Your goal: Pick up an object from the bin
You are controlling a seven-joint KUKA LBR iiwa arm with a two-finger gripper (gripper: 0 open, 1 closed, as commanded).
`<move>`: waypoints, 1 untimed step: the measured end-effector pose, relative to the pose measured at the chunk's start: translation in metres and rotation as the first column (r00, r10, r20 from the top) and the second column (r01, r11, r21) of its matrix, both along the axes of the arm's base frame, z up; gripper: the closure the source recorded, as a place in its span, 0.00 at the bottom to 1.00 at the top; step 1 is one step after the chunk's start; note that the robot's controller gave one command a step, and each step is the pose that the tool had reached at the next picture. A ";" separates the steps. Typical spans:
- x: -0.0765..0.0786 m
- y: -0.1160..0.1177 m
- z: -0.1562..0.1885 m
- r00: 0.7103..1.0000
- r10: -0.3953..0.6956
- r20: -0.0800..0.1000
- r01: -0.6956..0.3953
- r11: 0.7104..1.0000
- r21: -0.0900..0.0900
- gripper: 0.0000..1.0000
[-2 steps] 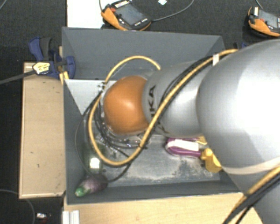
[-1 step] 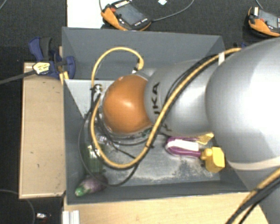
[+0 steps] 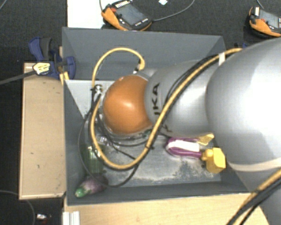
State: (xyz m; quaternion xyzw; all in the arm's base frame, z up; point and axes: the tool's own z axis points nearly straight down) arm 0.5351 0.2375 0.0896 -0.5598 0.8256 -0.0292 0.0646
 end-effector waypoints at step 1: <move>0.000 0.000 0.000 1.000 -0.001 0.000 0.001 1.000 0.000 1.00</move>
Offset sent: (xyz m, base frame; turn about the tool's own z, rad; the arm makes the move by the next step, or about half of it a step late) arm 0.0284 -0.0445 -0.0196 -0.1517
